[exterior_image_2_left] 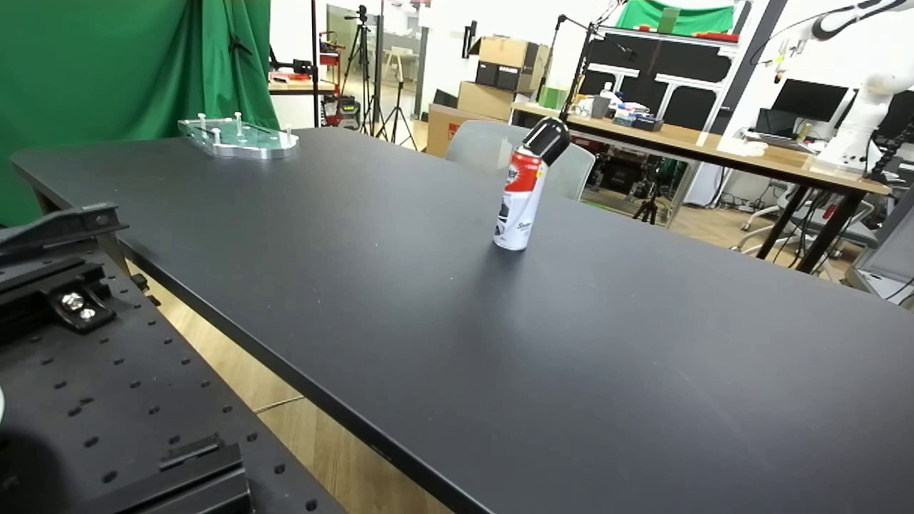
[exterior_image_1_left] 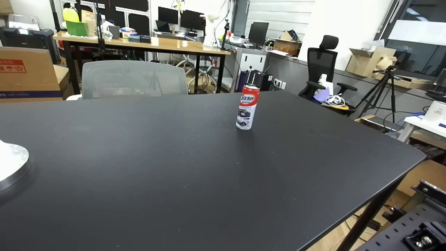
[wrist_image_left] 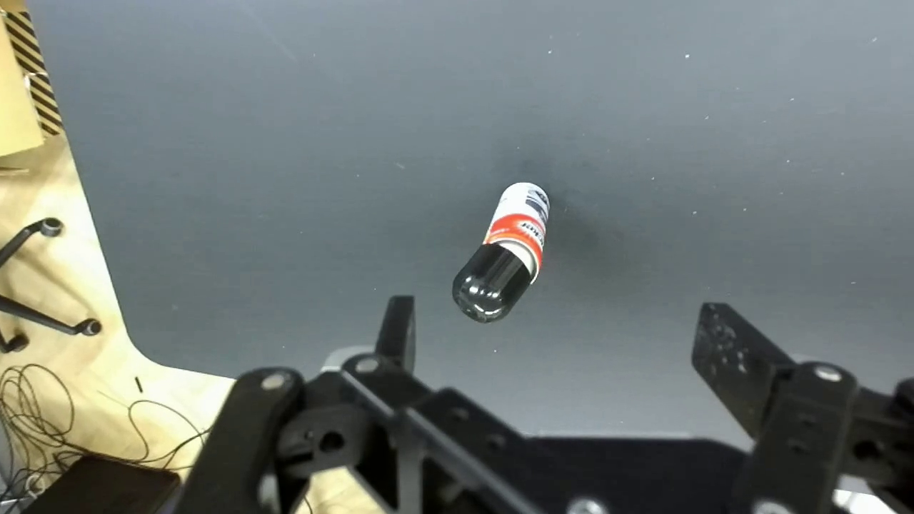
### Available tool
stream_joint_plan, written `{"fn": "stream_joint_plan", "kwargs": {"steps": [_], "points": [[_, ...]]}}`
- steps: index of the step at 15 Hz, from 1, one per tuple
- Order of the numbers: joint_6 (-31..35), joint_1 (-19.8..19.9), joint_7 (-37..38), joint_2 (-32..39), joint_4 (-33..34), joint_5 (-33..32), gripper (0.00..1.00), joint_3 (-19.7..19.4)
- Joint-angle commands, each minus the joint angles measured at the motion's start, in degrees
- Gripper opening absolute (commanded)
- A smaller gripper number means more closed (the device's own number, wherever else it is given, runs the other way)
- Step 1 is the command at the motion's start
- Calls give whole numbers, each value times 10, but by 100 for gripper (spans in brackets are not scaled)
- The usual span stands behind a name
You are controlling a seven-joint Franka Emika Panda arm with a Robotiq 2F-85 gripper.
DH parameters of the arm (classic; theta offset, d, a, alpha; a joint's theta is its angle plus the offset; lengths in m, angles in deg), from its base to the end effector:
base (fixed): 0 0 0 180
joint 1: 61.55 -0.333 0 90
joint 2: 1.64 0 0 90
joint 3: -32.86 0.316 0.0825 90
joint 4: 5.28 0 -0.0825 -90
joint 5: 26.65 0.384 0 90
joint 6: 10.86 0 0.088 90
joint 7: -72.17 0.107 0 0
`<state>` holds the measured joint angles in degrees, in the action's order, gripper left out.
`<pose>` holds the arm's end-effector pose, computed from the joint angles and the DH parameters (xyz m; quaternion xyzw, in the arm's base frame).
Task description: Remove the lid from the top of the spray can
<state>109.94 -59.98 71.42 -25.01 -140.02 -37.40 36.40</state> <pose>0.4427 0.0084 0.5022 0.9900 0.0632 0.0818 0.0956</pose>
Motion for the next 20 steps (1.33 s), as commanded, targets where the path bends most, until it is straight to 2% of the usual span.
{"fn": "stream_joint_plan", "kwargs": {"steps": [1, 6, 11, 12, 13, 20], "points": [[42, -2, -42, 79, 35, 22, 100, -39], [54, 1, -137, 175, 84, 79, 100, -78], [27, 10, -224, 249, 139, 142, 100, -84], [23, 14, -207, 258, 148, 142, 100, -83], [48, 13, -202, 234, 111, 129, 100, -78], [33, 21, -209, 287, 149, 127, 100, -80]]}}
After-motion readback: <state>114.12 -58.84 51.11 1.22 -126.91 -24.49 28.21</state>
